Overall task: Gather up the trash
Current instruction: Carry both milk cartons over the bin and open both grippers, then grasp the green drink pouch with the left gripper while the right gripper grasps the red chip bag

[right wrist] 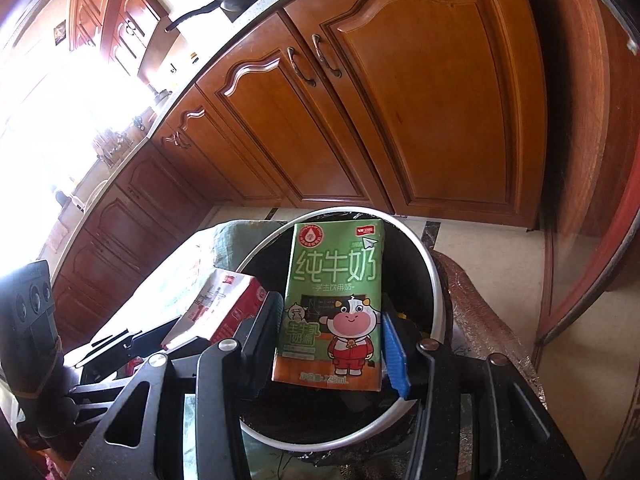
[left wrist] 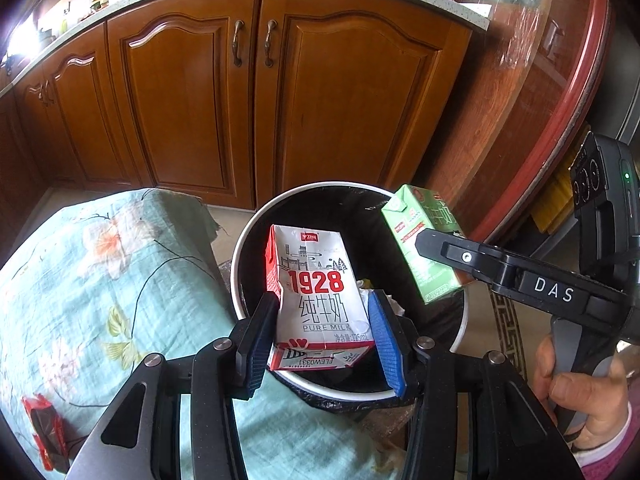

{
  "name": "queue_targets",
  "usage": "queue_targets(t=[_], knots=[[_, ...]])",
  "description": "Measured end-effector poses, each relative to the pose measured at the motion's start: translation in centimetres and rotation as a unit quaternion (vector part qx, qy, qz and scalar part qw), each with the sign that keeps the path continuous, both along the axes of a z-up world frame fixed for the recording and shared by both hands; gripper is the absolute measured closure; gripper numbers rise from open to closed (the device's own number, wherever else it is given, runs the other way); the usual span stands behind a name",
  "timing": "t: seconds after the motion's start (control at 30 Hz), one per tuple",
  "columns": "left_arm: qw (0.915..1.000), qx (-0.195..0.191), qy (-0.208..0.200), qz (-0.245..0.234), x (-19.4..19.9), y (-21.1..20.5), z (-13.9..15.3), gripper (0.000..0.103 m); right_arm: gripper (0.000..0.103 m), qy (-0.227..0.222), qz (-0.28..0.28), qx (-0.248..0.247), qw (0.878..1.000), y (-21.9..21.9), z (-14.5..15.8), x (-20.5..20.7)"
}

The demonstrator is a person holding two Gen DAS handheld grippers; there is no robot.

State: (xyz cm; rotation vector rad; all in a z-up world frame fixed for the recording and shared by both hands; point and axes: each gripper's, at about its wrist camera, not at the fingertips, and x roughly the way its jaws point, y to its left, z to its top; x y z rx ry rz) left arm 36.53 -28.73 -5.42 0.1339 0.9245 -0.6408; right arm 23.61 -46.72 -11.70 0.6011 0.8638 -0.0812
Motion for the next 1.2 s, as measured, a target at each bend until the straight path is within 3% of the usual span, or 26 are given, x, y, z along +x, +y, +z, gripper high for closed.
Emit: queue_targets(t=[0.3, 0.47, 0.63, 1.2], knots=[[0.9996, -0.022, 0.009, 0.016, -0.7, 1.9, -0.1, 0.051, 0.047, -0.013, -0.016, 0.02, 1.0, -0.4, 0.2, -1.2], [0.9988, -0.032, 0.007, 0.036, -2.6, 4.5, -0.5, 0.051, 0.036, -0.032, -0.014, 0.02, 0.999, 0.8, 0.9, -2.4], [0.9972, -0.04, 0.013, 0.063, -5.0, 7.8, -1.0, 0.051, 0.03, -0.044, 0.0, 0.03, 0.999, 3.1, 1.3, -3.5], [0.9882, -0.038, 0.018, 0.147, -14.0, 21.0, -0.4, 0.051, 0.029, -0.03, 0.091, 0.061, 0.994, 13.7, -0.3, -5.3]])
